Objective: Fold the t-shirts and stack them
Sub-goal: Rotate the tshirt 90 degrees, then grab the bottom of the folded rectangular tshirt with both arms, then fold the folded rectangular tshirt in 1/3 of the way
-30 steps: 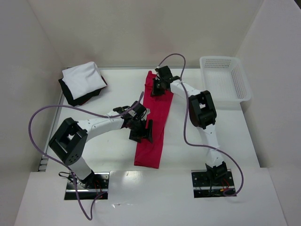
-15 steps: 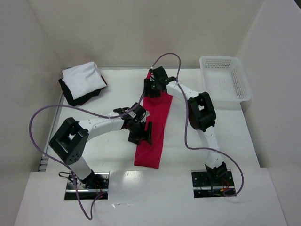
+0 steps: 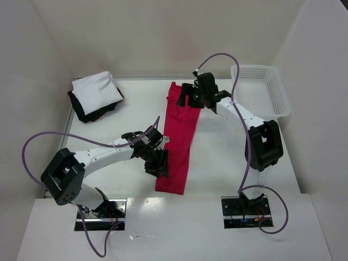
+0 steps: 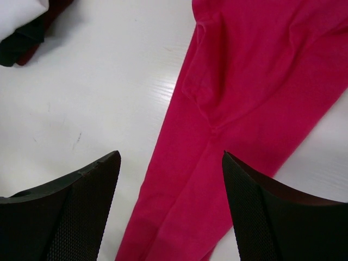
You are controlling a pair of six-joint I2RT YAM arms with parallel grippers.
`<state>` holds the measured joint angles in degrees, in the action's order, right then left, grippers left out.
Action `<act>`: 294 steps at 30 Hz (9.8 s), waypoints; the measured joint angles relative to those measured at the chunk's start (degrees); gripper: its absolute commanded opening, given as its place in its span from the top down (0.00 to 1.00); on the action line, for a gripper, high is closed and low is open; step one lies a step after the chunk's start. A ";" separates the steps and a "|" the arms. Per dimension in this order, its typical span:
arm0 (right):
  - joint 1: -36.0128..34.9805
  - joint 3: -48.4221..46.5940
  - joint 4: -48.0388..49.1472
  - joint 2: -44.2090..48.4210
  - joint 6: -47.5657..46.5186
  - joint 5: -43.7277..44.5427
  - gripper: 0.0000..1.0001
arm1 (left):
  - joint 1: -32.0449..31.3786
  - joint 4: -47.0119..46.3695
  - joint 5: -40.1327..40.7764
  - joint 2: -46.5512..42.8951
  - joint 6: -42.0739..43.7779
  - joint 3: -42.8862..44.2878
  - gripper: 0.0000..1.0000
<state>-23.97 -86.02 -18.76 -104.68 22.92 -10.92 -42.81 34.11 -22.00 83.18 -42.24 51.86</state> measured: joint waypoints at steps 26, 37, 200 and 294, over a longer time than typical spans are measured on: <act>-8.02 31.19 -5.22 21.42 6.05 -2.49 0.58 | -3.06 -0.59 2.89 4.74 -1.64 -0.87 0.45; -15.02 42.03 -9.60 31.41 13.64 -4.74 0.59 | -3.15 -1.01 4.00 10.54 -1.49 2.86 0.51; -33.53 54.05 -3.61 33.70 28.96 2.99 0.44 | -3.74 -3.41 10.01 -3.43 -9.99 -11.54 0.36; 1.51 14.99 -1.90 4.24 7.02 12.85 0.24 | 29.20 6.32 -4.96 44.11 23.06 53.86 0.19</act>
<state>-22.46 -71.02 -20.67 -100.44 29.93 1.93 -13.61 40.42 -26.96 127.28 -19.18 105.71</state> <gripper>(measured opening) 0.825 0.805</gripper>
